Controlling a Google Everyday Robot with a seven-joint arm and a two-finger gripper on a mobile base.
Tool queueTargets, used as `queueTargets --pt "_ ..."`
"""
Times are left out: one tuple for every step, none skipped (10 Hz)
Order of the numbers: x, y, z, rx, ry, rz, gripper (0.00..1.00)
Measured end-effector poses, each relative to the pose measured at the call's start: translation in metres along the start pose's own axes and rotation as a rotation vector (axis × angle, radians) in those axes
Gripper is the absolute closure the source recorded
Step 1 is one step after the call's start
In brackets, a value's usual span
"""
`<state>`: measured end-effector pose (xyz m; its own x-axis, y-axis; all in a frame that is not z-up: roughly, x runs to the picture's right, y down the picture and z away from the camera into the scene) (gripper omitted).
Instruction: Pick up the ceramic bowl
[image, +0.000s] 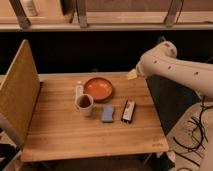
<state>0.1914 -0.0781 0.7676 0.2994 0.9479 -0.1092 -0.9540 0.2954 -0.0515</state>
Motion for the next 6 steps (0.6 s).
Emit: queueTargets --pt "-0.001 0.0 -0.001 0.001 -0.003 -0.001 0.2" --pt "-0.012 0.008 -0.006 -0.008 -0.026 -0.029 0.2" --pt "-0.023 0.027 -0.008 -0.029 -0.045 -0.069 0.2" --pt "-0.031 0.044 -0.009 -0.04 -0.06 -0.114 0.2" --pt "-0.038 0.069 -0.003 -0.053 -0.065 -0.185 0.2" --pt "-0.04 0.083 0.007 -0.055 -0.057 -0.231 0.2"
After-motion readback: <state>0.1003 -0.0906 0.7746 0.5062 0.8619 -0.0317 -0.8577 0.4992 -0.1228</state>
